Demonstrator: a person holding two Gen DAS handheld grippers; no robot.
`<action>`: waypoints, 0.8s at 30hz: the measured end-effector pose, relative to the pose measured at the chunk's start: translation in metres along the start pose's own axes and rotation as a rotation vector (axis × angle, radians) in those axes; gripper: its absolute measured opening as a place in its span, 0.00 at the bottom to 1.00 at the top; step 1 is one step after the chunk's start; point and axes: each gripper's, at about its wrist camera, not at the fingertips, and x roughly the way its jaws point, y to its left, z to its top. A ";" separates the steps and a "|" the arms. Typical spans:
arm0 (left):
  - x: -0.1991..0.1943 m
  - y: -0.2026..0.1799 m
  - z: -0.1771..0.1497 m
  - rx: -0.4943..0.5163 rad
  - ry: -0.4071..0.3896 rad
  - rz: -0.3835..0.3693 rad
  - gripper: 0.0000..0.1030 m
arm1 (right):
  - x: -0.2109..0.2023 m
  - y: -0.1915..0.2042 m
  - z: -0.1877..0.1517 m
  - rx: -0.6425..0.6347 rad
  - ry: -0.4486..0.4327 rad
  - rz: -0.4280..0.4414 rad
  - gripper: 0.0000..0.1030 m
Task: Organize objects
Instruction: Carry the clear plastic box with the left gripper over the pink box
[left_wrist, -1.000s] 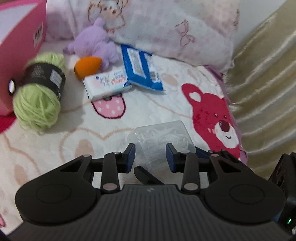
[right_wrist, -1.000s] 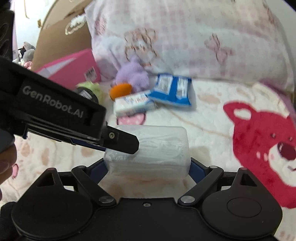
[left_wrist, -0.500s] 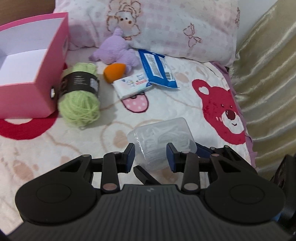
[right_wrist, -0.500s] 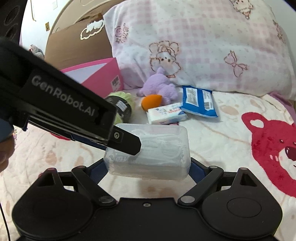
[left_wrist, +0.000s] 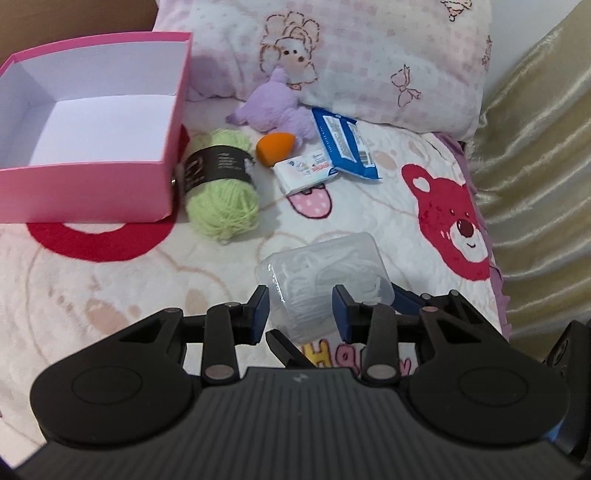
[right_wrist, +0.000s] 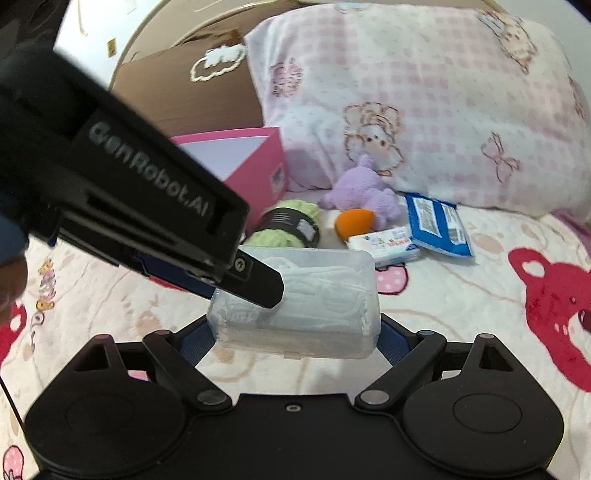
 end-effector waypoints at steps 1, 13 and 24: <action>-0.004 0.004 0.000 -0.005 0.005 -0.001 0.34 | -0.001 0.003 0.001 0.000 0.003 0.007 0.91; -0.051 0.022 0.004 0.002 -0.020 0.016 0.35 | -0.015 0.036 0.032 -0.050 0.022 0.053 0.91; -0.077 0.049 0.007 -0.038 -0.047 -0.053 0.35 | -0.022 0.063 0.049 -0.124 0.026 0.021 0.91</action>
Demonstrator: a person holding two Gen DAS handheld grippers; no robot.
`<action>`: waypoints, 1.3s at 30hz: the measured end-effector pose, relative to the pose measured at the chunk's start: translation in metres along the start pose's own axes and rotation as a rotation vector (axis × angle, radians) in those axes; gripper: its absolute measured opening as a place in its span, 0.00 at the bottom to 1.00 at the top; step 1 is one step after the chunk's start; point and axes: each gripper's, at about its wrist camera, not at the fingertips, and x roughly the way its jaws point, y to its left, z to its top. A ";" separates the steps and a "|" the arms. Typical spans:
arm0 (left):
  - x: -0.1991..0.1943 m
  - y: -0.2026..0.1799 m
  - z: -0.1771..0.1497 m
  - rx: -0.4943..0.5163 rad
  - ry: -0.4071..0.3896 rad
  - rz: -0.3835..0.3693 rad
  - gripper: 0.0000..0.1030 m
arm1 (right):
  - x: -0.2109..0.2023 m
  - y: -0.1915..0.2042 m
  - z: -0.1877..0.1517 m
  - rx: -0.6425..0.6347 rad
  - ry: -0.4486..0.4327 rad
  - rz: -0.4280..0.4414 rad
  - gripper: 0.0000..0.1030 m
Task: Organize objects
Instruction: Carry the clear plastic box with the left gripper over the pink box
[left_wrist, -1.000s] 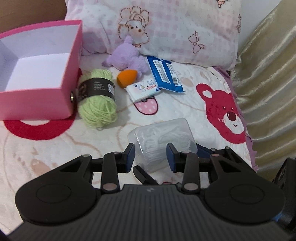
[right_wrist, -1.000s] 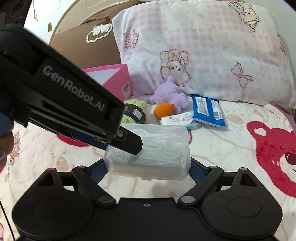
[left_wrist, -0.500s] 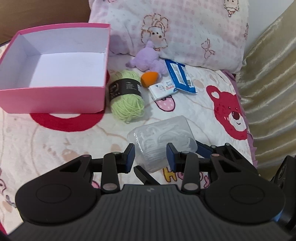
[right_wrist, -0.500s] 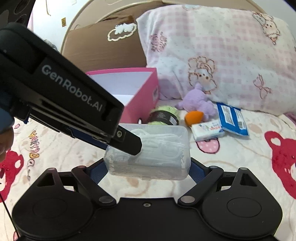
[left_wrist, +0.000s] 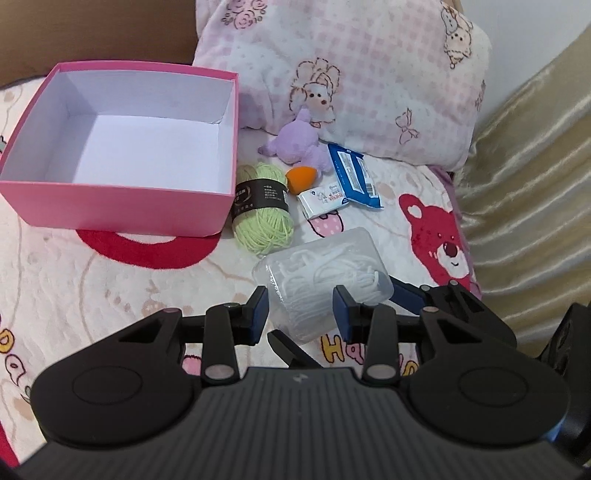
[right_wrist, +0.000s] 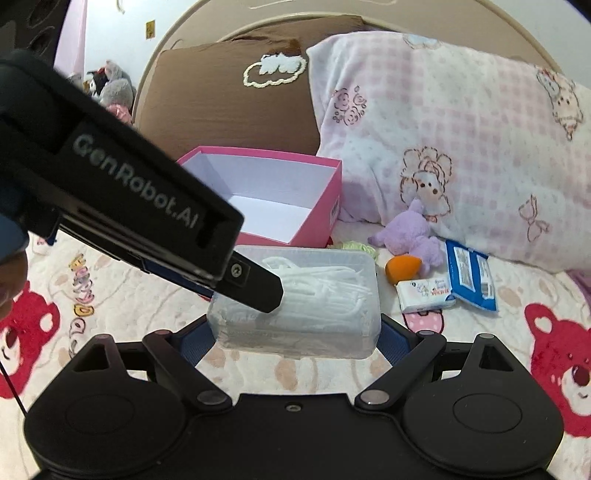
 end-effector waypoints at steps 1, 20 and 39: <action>-0.001 0.001 -0.001 -0.003 -0.004 -0.002 0.35 | 0.000 0.002 0.001 -0.004 0.000 0.000 0.91; -0.040 0.043 0.036 -0.046 -0.135 0.027 0.36 | 0.021 0.024 0.055 0.013 -0.079 0.074 0.91; 0.020 0.115 0.130 -0.092 -0.050 0.165 0.37 | 0.147 0.009 0.123 0.065 0.042 0.306 0.91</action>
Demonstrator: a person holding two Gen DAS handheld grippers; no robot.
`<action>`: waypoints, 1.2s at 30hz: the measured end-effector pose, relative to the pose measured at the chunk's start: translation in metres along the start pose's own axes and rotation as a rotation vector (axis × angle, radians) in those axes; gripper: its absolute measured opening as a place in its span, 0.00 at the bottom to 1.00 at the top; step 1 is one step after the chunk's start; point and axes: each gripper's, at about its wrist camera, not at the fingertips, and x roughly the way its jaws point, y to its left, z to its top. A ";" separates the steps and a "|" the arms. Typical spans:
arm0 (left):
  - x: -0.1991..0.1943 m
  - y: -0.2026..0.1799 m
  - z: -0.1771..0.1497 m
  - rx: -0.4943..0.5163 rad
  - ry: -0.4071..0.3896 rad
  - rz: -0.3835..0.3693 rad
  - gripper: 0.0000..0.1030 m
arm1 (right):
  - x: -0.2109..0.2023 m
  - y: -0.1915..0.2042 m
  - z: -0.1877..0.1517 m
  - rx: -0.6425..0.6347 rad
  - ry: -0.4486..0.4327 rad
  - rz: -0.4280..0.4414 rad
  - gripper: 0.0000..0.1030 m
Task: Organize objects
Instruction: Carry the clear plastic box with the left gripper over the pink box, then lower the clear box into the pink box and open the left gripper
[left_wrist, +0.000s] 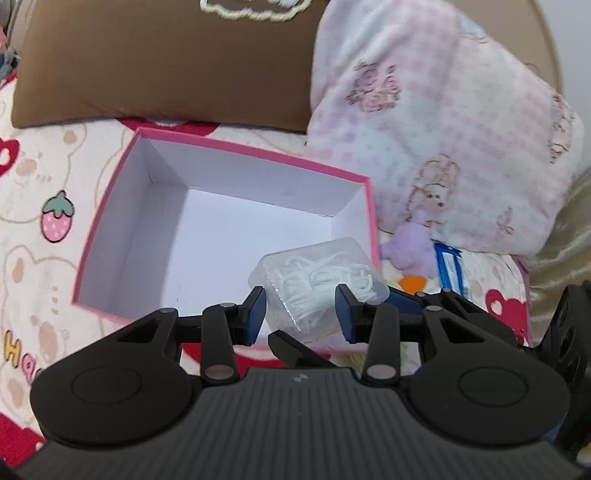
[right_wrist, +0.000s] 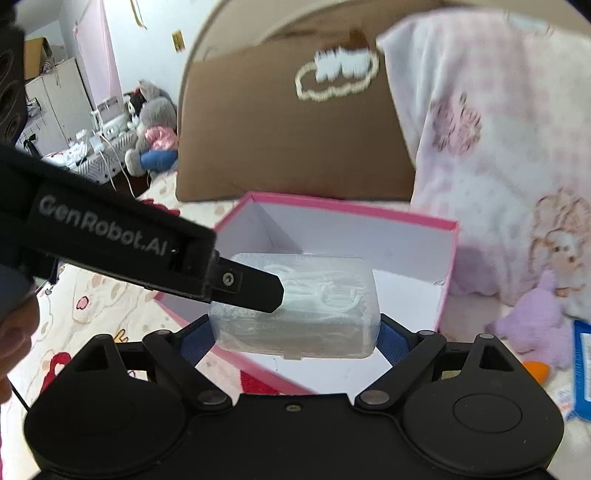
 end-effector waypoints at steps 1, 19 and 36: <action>0.009 0.004 0.005 -0.019 0.008 -0.009 0.37 | 0.007 -0.004 0.002 -0.005 0.011 -0.001 0.91; 0.089 0.059 0.047 -0.180 0.029 -0.075 0.36 | 0.106 -0.025 0.058 -0.077 0.249 -0.001 0.91; 0.154 0.102 0.047 -0.264 0.081 -0.047 0.34 | 0.174 -0.034 0.052 -0.001 0.455 -0.006 0.91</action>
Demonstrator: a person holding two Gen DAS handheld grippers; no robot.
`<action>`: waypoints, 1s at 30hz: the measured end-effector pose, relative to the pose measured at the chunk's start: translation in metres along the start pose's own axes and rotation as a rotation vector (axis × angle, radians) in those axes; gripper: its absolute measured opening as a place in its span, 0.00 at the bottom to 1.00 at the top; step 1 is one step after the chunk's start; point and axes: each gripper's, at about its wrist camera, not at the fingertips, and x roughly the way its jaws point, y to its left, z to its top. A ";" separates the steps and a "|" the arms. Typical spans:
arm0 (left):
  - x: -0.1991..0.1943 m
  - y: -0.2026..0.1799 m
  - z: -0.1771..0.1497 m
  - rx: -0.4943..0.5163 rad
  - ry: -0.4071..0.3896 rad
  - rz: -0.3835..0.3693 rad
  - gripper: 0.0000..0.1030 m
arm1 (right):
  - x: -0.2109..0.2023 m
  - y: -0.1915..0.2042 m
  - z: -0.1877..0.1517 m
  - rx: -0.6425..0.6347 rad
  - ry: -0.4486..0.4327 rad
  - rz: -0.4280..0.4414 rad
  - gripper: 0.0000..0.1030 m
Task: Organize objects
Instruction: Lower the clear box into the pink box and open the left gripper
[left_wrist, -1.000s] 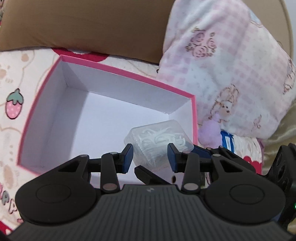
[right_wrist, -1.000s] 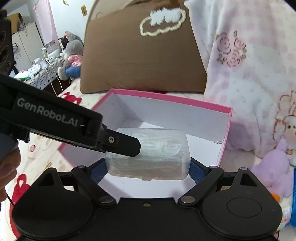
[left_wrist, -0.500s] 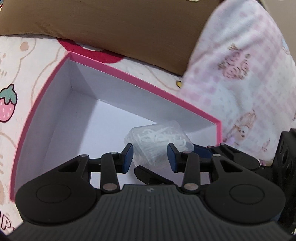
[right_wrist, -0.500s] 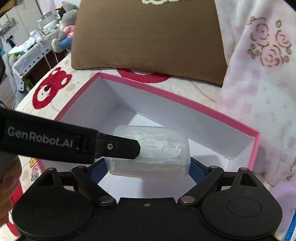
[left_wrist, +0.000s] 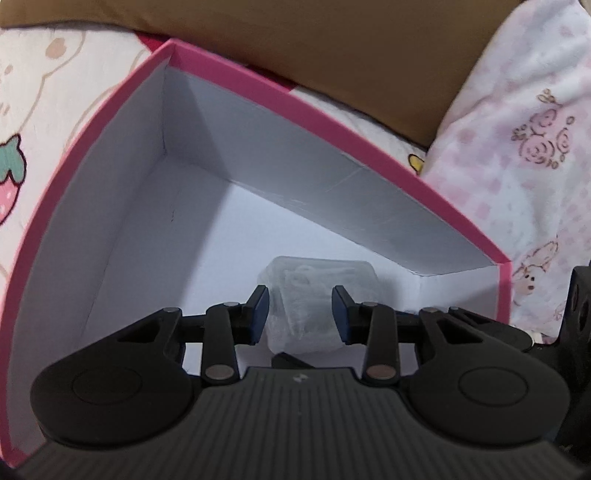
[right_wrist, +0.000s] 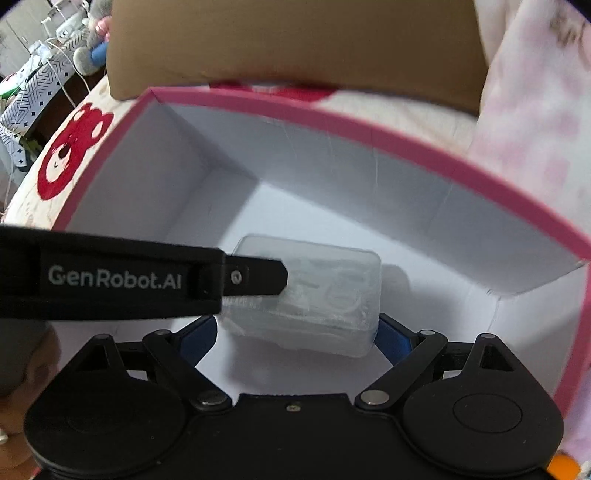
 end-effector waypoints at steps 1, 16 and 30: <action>0.003 0.002 -0.001 -0.007 0.008 -0.007 0.33 | 0.001 0.000 0.000 -0.009 0.003 -0.008 0.91; 0.010 0.005 -0.020 0.000 0.013 0.032 0.29 | 0.002 0.008 -0.016 -0.010 0.035 -0.093 0.69; 0.020 -0.021 -0.012 0.055 -0.039 0.072 0.28 | -0.016 0.007 -0.018 0.024 -0.040 -0.158 0.61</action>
